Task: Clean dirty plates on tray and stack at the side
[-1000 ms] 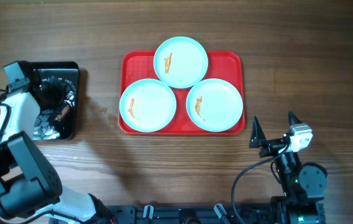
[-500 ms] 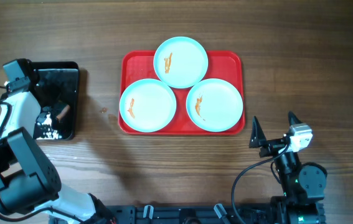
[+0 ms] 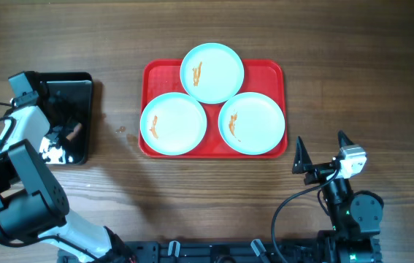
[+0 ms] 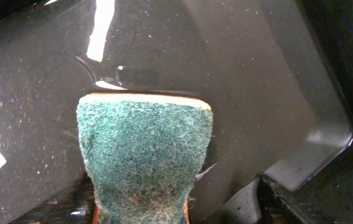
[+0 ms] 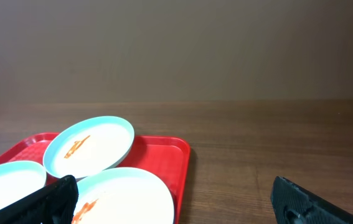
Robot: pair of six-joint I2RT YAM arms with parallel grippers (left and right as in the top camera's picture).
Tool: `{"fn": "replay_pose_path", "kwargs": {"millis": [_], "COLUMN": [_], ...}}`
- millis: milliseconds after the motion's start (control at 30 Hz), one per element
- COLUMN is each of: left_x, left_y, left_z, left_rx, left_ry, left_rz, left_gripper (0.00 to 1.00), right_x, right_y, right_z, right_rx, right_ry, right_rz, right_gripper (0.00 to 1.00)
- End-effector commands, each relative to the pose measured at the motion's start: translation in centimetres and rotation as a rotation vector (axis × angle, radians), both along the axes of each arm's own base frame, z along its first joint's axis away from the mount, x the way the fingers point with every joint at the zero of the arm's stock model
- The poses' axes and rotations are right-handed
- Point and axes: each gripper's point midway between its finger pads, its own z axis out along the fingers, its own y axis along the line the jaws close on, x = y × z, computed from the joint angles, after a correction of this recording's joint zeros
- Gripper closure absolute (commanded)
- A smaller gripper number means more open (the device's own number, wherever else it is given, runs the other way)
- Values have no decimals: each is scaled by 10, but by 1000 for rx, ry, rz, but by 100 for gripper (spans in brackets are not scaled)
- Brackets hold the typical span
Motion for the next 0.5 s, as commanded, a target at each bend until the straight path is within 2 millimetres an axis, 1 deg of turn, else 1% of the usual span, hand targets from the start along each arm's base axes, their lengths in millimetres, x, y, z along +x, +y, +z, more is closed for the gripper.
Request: {"fn": "replay_pose_path", "kwargs": {"millis": [0,67,167,267,300,367,467], "left_x": [-2,-2,-2,-2,-3,-3,-4], "left_y": [2,2,2,2,2,1,1], "left_z": [-3,-3,-4,-4,-4,-4,-5], "left_rx": [11,11,11,10,11,10,8], "left_ry": [13,13,14,17,18,22,27], "left_rz": [0,0,-1,-1,-3,-4,-4], "left_gripper": [51,61,62,62,60,53,51], "right_x": [1,1,1,1,1,1,1], "right_y": [-4,-4,-4,-4,-4,-4,-4], "right_z": [-4,-4,-4,-4,-4,-4,-4], "right_rx": [-15,-15,-15,-15,-15,-15,-15], "right_ry": [-5,-5,-5,-5,-5,-5,-5], "right_rz": [-22,-22,-22,-22,-22,-22,-22], "right_gripper": [0,0,0,0,0,0,0]}}
